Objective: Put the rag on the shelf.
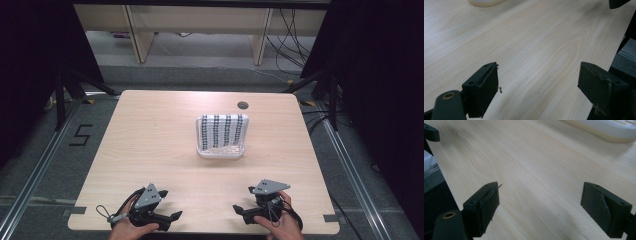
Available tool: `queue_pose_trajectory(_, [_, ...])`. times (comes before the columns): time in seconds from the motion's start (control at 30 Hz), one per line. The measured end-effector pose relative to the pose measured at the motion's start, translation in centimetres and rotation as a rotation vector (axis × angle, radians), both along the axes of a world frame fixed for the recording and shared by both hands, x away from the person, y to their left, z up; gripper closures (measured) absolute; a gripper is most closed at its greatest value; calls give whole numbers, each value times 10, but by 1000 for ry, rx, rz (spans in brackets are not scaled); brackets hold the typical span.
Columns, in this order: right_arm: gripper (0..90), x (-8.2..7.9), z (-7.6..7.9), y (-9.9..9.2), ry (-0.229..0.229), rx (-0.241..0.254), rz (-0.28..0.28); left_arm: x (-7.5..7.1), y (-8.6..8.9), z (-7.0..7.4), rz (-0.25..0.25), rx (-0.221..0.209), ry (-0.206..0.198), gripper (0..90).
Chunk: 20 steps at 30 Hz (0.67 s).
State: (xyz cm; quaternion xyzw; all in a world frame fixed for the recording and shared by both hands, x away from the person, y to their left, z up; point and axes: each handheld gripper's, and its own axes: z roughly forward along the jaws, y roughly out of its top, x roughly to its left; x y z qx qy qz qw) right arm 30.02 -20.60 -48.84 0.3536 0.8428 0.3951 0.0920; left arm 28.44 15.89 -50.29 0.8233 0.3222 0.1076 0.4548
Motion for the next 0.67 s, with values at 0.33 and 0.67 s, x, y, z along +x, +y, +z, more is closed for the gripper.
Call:
queue_pose_trajectory(0.33, [165,0,-1,0,9,6,4,1,1,-1,3,12,4,160])
queue_pose_trajectory(0.67, [165,4,-1,-4,-5,24,0,6,9,-2,51,2,24,161])
